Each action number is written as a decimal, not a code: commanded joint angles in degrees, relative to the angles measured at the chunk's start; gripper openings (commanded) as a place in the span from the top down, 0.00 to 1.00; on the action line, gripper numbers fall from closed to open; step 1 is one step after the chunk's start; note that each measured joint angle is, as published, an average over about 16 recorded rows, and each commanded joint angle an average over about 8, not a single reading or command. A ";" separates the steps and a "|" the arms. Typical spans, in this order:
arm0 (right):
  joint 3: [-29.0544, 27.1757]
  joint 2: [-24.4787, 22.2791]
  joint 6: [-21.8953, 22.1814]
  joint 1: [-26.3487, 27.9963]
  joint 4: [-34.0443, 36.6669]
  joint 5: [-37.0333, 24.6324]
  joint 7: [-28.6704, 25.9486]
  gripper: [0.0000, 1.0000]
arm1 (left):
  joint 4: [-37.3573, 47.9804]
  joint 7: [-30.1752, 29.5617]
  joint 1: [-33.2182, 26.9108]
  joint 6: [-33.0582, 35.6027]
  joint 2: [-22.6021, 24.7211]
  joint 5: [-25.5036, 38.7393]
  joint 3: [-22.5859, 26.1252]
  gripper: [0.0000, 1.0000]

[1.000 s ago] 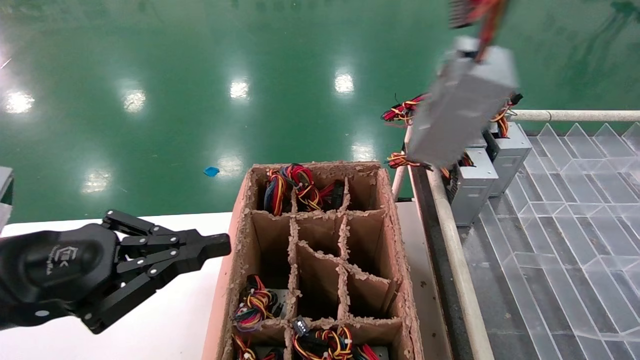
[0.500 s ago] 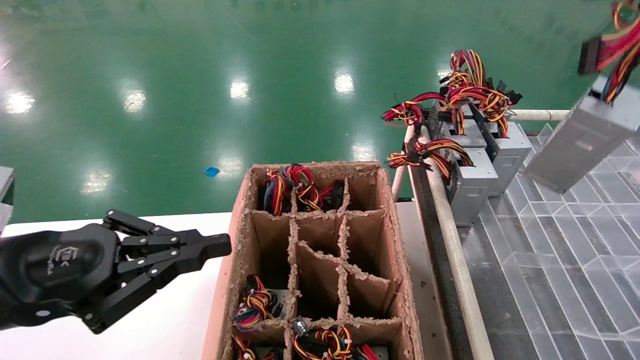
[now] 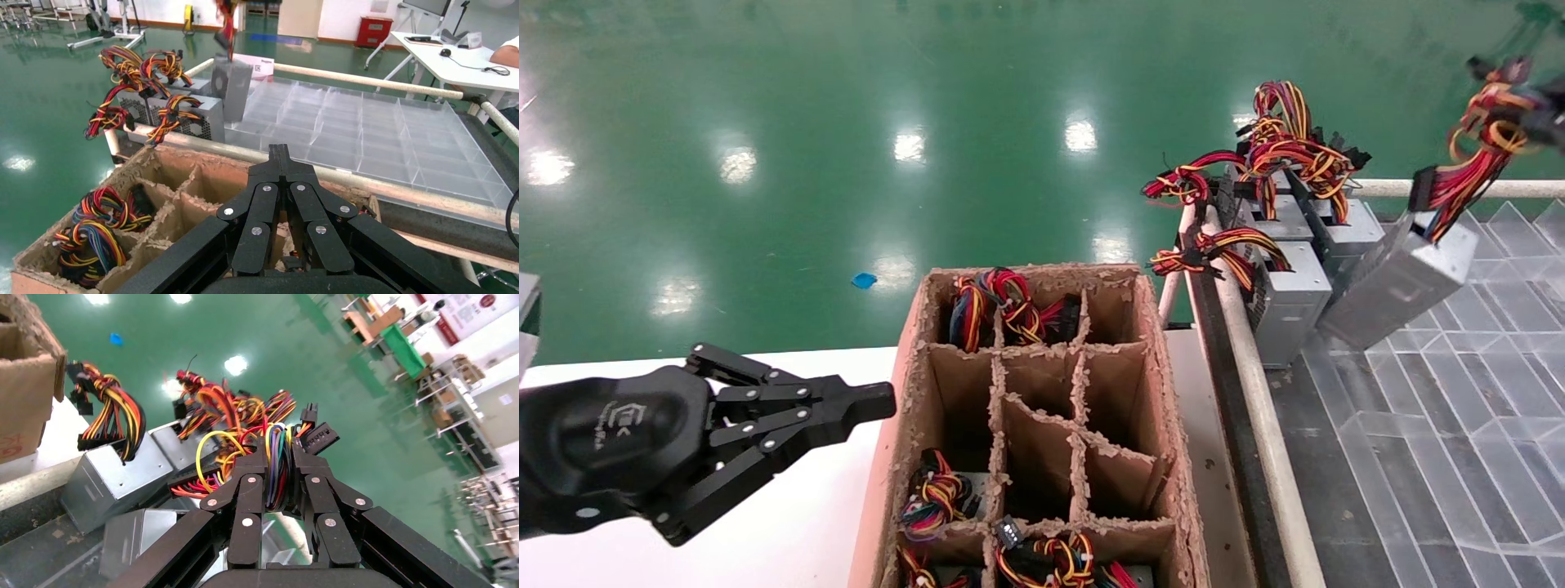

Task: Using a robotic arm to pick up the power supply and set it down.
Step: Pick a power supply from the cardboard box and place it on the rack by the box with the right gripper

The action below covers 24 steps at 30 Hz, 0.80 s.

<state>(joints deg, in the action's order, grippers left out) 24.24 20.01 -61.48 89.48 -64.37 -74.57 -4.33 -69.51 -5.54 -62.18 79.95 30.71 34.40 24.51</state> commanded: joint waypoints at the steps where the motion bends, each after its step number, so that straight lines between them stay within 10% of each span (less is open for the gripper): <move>1: 0.23 1.18 0.59 -0.85 1.86 0.24 1.43 1.00 | 0.00 0.00 0.00 0.00 0.00 0.00 0.00 1.00; 24: 2.45 5.06 2.29 2.41 8.46 -6.12 4.30 1.00 | 0.00 0.00 0.00 0.00 0.00 0.00 0.00 1.00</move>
<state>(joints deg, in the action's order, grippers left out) 26.72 25.49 -59.63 91.51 -55.95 -80.04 0.25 -69.51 -5.54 -62.18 79.95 30.71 34.40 24.51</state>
